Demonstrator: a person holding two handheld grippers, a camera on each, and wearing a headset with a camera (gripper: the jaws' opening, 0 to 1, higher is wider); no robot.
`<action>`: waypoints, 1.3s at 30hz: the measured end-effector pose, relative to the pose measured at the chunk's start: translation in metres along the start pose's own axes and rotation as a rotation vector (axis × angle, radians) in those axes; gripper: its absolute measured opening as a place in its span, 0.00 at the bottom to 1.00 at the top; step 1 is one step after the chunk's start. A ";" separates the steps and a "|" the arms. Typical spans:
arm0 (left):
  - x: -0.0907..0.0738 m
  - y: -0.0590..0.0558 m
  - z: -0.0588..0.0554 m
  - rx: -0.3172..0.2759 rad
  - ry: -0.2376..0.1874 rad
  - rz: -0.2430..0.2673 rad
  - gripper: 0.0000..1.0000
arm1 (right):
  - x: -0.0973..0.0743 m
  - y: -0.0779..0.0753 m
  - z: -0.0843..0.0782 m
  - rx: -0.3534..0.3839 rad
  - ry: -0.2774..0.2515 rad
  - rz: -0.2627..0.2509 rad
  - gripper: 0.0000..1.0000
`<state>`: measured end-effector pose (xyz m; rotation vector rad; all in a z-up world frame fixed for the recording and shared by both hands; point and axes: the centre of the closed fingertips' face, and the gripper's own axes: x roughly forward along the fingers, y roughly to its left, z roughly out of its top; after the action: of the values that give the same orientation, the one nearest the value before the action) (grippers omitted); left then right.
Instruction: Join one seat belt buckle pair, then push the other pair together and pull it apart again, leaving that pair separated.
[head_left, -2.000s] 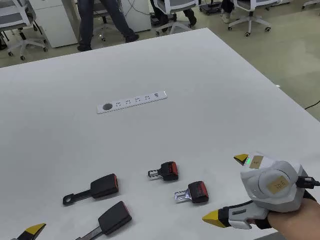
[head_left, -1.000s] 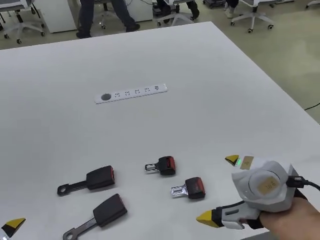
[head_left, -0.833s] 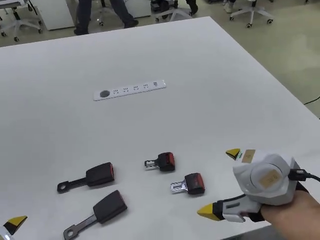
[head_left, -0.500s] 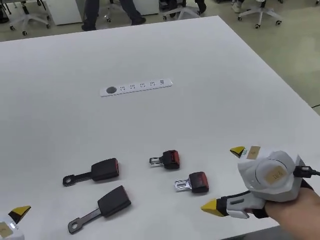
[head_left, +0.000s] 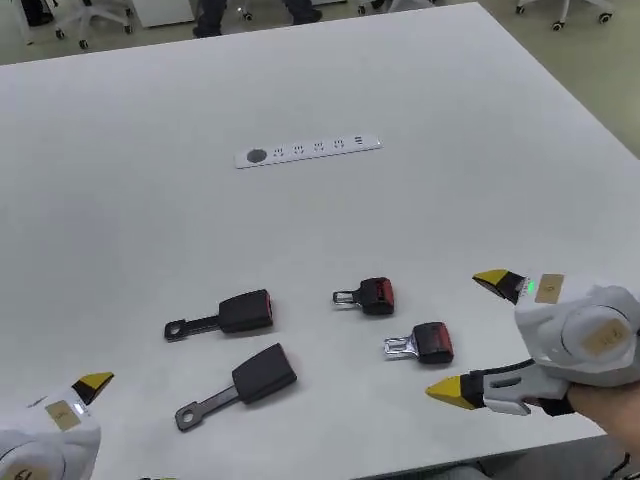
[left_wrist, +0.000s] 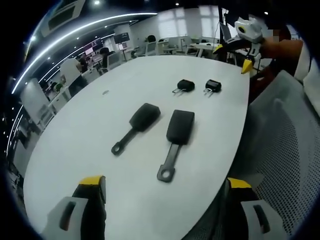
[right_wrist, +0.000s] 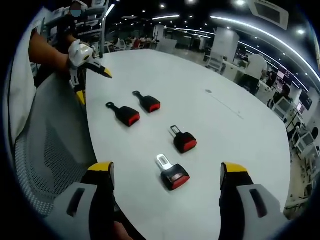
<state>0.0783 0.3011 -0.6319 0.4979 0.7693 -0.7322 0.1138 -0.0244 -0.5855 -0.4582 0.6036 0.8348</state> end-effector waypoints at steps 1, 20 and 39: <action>0.000 0.000 0.000 0.000 0.000 -0.001 1.00 | 0.001 0.000 -0.001 -0.002 0.006 0.002 0.87; -0.002 0.000 -0.009 -0.068 0.044 0.018 0.96 | 0.012 0.005 -0.010 0.059 0.052 0.054 0.80; 0.001 0.006 -0.014 -0.002 0.071 0.001 0.91 | 0.016 0.015 -0.006 -0.048 0.045 0.100 0.70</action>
<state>0.0768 0.3134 -0.6400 0.5247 0.8355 -0.7157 0.1082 -0.0103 -0.6027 -0.4949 0.6529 0.9378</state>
